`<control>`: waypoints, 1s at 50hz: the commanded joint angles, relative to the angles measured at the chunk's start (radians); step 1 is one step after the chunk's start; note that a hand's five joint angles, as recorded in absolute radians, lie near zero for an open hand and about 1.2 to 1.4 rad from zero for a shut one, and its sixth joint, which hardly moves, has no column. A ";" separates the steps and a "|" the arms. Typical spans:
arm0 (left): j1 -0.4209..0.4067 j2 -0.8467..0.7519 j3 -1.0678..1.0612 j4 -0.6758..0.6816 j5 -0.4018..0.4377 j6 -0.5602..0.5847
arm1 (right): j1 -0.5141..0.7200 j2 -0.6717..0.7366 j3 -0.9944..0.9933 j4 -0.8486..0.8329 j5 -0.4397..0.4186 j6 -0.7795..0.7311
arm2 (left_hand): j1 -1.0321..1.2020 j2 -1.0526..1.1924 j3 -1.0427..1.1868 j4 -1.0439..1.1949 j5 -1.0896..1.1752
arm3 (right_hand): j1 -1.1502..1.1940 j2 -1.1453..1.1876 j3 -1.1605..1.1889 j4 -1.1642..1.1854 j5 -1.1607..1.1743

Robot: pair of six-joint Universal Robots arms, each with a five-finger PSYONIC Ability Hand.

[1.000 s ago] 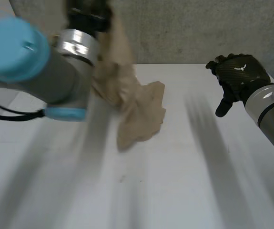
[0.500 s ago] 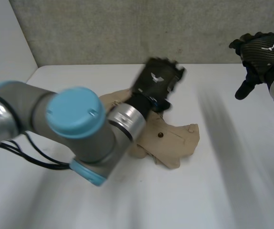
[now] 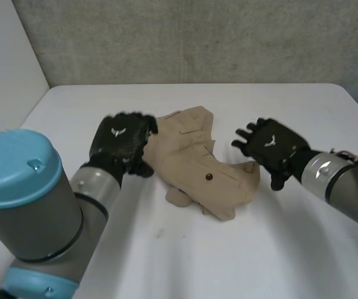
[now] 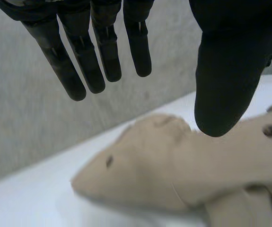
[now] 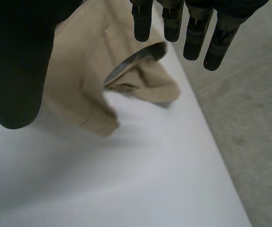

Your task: Fold the shorts.

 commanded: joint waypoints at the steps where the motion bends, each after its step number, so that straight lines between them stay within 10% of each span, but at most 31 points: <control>1: -0.009 -0.031 -0.024 -0.118 -0.030 -0.181 | 0.000 0.103 0.001 -0.098 -0.022 -0.033 | 0.076 0.078 0.070 0.078 0.089 | 0.143 0.103 0.088 0.053 0.045; 10: -0.015 -0.152 0.031 -0.143 -0.022 -0.208 | 0.006 0.163 -0.012 -0.252 -0.051 -0.016 | 0.135 0.136 0.129 0.137 0.148 | 1.257 1.217 1.202 1.167 1.159; 50: -0.090 -0.591 0.451 -0.144 -0.027 -0.195 | 0.050 0.075 -0.032 -0.264 0.265 0.421 | 0.458 0.459 0.452 0.460 0.470 | 1.258 1.218 1.203 1.168 1.160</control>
